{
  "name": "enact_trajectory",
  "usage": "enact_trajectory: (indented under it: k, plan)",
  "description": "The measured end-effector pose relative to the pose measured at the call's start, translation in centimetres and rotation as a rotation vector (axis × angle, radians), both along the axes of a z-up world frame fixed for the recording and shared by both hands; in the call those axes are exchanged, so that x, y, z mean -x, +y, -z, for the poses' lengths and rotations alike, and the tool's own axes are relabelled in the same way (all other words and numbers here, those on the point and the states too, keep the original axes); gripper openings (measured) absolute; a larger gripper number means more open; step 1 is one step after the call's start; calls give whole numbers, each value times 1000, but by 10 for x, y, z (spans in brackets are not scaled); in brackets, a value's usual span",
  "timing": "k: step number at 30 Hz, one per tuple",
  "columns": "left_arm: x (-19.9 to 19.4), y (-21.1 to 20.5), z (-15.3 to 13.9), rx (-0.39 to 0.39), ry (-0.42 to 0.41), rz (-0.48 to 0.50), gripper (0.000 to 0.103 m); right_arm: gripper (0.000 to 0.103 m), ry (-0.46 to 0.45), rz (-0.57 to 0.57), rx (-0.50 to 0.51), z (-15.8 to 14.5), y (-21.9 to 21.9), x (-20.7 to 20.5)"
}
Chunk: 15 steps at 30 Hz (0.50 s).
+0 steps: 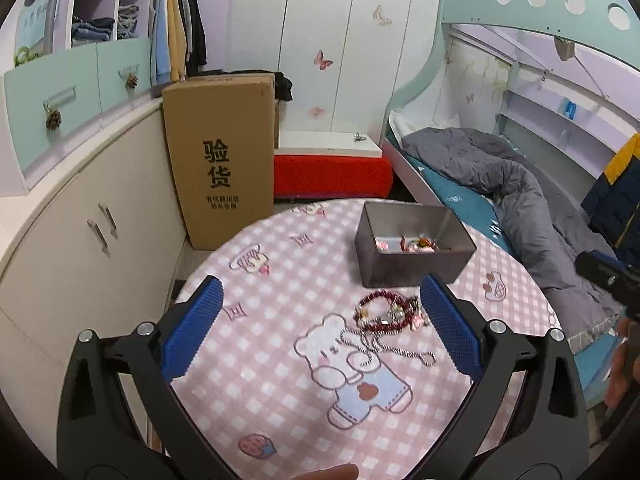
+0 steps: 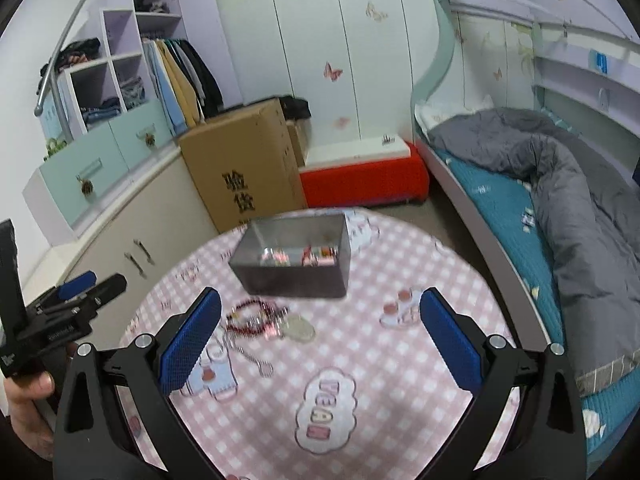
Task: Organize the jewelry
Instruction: 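Move both grippers back to the remaining jewelry pile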
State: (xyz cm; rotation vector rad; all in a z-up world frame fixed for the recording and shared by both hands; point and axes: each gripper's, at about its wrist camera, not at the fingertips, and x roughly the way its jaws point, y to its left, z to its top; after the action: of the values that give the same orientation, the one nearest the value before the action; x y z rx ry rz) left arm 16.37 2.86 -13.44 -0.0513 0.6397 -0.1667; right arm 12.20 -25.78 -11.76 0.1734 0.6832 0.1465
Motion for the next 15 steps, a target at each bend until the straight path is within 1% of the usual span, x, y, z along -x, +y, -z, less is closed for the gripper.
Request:
enact_trajectory:
  k: [8,11,15]
  plan:
    - [3,-7,19,-24,39,24,97,96,53,-9,-17,24,-2,5]
    - [-6,-12,30,-51,56,27,97,96,65,-18,-18,28,-2,6]
    - [-27,-22,46,-91,92,39,97,96,90,-33,-10,35,3,3]
